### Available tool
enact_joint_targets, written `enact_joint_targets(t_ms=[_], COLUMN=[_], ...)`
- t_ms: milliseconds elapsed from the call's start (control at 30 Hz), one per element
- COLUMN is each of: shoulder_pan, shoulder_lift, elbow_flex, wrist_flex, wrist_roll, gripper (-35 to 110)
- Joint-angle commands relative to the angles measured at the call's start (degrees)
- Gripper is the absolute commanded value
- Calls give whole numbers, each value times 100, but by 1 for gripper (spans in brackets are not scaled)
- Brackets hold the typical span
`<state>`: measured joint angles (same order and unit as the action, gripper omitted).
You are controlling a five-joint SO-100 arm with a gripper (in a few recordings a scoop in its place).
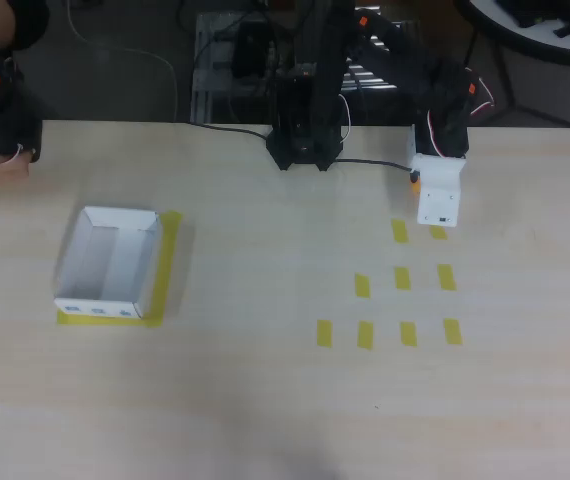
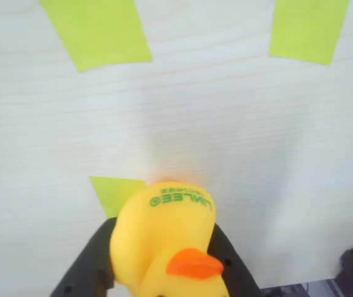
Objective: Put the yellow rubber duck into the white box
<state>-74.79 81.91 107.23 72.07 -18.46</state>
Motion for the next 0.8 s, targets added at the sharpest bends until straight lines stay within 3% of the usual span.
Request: enact_joint_targets(t_ms=[0,200,500,767], shoulder_pan=[-44,88,940,2531], shoulder_lift=[62,431,1433,2786], elbow_flex=[-343,-1002,-4430,-4500], wrist_flex=[79,554,2663,2575], wrist_roll=[35,457,967,1002], gripper=[0,0,0,0])
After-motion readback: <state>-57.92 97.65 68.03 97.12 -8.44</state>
